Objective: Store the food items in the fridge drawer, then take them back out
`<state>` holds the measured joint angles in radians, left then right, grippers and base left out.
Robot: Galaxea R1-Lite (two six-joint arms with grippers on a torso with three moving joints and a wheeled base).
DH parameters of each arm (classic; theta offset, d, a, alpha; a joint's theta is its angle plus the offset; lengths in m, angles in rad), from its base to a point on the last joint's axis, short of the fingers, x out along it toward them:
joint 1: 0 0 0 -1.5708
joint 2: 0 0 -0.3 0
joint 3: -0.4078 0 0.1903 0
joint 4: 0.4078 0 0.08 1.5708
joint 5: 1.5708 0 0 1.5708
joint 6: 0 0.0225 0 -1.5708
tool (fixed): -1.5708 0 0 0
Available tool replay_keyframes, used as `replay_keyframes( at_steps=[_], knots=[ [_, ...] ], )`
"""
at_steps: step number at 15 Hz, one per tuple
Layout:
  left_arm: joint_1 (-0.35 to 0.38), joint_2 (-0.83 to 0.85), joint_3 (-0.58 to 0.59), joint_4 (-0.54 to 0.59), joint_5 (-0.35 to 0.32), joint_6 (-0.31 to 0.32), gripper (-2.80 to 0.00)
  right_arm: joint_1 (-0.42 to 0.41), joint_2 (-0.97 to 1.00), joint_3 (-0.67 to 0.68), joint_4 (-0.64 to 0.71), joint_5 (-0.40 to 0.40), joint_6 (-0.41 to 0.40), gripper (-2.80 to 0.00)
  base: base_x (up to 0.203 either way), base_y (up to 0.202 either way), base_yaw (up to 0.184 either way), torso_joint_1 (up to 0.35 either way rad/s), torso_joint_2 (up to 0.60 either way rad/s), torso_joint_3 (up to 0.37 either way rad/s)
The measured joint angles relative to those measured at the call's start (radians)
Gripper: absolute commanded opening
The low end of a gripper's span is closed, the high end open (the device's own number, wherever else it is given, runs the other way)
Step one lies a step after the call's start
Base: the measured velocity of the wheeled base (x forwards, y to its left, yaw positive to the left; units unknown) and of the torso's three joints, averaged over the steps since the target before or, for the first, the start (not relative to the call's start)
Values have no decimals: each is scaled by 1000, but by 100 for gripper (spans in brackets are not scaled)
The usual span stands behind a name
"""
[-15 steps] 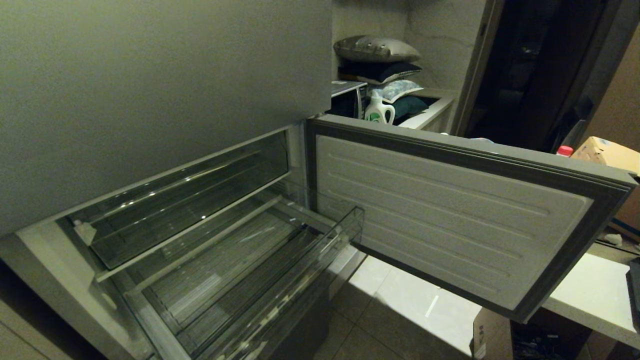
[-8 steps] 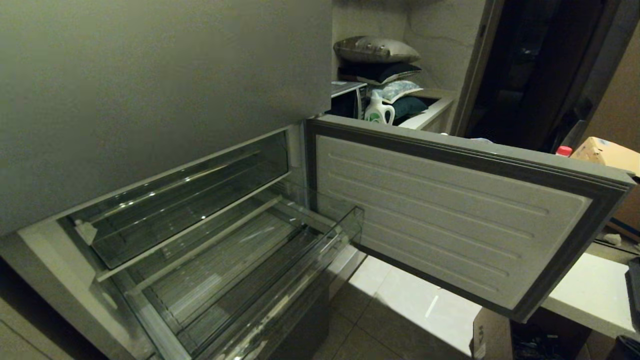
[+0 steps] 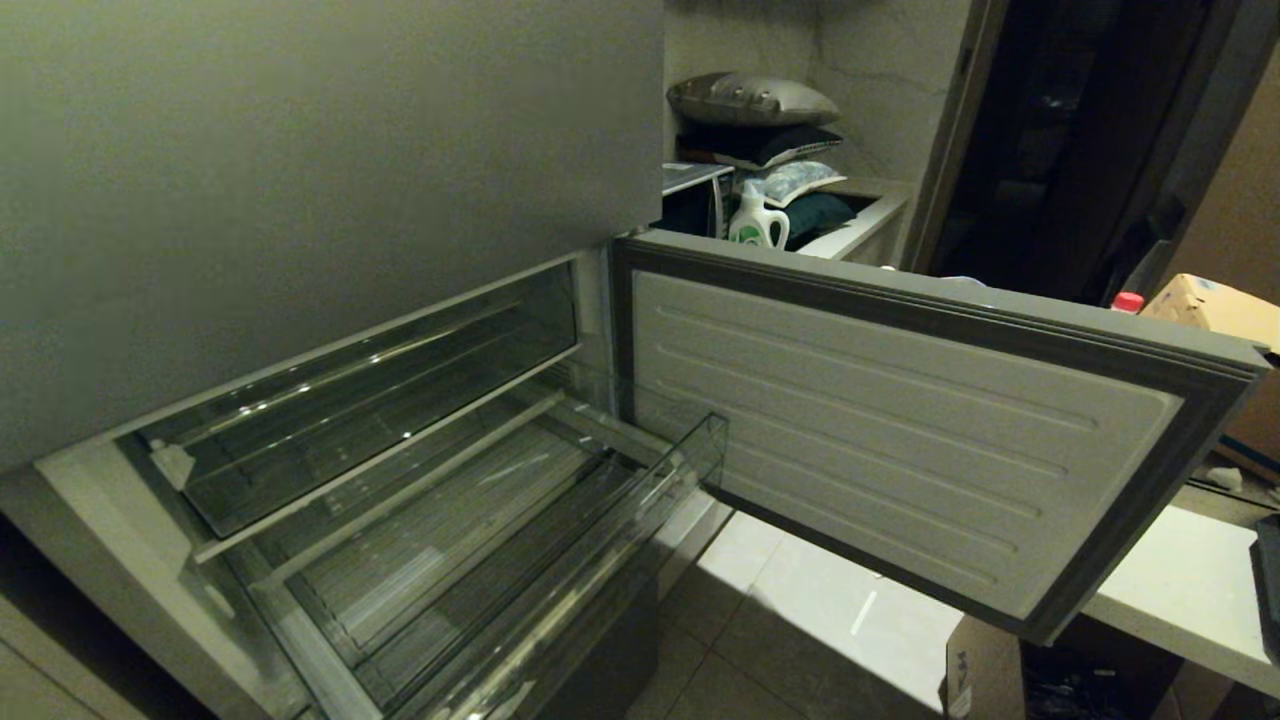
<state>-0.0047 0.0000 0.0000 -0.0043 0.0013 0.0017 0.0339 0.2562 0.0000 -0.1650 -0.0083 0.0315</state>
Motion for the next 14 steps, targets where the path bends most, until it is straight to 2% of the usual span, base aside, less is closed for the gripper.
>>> replay_keyframes(
  at_steps=[3,6,14],
  knots=[
    [0,0,0,0,0,0,-280,-39,-95,0,55,25,-74,-280,0,0,0,0,0,0],
    [0,0,0,0,0,-1,-280,-41,-206,0,84,25,-108,-280,0,0,0,0,0,0],
    [0,0,0,0,0,-2,-280,-39,-256,0,89,21,-103,-280,0,0,0,0,0,0]
  ],
)
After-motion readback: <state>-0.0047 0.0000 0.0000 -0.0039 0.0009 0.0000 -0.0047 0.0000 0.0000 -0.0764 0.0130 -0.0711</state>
